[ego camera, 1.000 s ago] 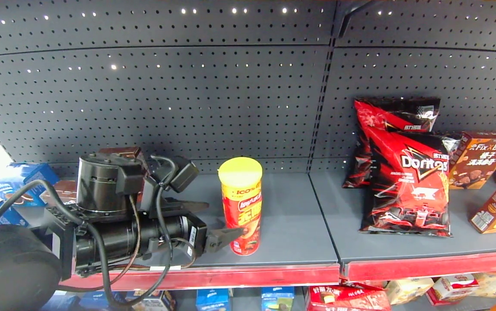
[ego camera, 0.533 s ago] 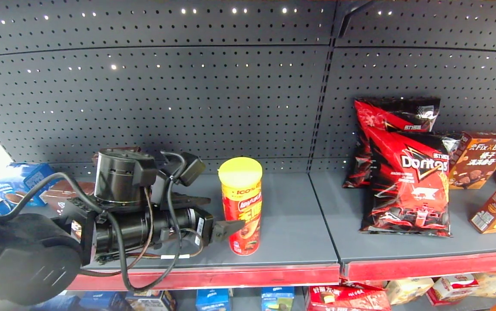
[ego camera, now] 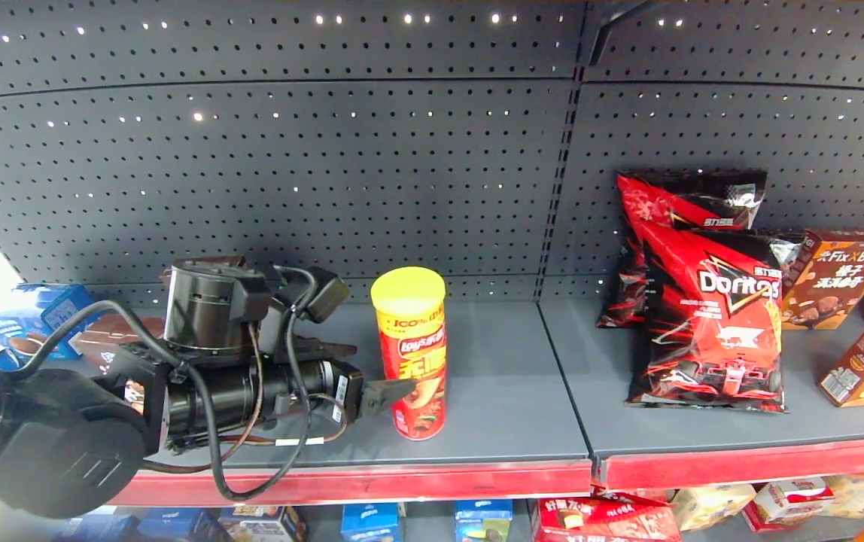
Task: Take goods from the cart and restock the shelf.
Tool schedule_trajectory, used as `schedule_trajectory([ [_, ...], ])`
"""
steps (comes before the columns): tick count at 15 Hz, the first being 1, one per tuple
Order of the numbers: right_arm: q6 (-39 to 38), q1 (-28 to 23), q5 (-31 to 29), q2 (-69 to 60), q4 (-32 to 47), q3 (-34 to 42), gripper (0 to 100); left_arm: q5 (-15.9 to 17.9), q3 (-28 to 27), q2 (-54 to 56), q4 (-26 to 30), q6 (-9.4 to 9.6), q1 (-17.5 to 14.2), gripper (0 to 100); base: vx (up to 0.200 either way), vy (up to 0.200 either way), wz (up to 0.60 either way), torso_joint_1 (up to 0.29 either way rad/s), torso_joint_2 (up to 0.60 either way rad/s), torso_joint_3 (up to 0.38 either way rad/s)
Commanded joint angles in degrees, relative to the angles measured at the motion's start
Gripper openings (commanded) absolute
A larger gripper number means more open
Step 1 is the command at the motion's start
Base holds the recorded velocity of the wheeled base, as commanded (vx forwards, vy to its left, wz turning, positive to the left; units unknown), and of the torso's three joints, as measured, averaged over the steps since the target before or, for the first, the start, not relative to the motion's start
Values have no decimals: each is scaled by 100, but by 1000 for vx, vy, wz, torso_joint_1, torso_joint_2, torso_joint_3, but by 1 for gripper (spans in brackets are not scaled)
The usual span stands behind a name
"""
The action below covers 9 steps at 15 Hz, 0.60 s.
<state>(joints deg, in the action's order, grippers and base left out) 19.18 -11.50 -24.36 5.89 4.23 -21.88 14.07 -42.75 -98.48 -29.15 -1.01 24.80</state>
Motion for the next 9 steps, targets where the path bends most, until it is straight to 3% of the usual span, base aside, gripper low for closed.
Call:
schedule_trajectory([
  [1,-2,-2,1,9,-1,0,0,8,13,4,-3,-4,-36,100,0,0,0,0,0,0],
  [6,-10,51,36,44,16,-158,0,8,180,461,-12,5,17,100,0,0,0,0,0,0],
  [9,-327,886,89,923,-36,-563,0,-1,338,1261,6,338,-19,100,0,0,0,0,0,0],
])
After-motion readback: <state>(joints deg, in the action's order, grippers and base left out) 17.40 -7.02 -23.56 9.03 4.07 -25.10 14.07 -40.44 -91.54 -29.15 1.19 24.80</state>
